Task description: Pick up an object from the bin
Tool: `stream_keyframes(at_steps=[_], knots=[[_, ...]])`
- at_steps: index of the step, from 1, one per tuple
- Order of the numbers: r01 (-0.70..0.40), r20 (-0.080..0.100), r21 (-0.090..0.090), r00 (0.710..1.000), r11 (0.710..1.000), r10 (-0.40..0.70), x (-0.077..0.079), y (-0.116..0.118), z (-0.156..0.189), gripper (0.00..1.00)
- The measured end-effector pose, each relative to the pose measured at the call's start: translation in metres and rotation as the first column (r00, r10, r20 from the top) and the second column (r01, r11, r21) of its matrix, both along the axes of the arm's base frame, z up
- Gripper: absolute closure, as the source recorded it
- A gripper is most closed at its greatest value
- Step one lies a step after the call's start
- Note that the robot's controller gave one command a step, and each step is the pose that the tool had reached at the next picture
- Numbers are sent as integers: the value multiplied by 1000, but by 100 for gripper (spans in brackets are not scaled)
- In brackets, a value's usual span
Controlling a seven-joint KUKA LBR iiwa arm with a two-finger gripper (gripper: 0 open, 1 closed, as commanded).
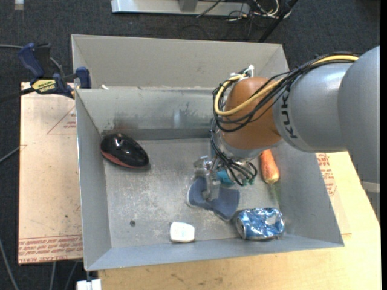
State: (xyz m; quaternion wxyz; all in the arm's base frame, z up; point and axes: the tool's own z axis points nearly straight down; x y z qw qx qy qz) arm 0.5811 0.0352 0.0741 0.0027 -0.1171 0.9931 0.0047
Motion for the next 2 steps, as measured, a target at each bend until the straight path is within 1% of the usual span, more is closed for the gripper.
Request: stream_keyframes(at_steps=[1,2], knots=[[0,0,0,1000,1000,0,0,0,0,100],[-2,13,2,1000,1000,2,4,3,177,100]])
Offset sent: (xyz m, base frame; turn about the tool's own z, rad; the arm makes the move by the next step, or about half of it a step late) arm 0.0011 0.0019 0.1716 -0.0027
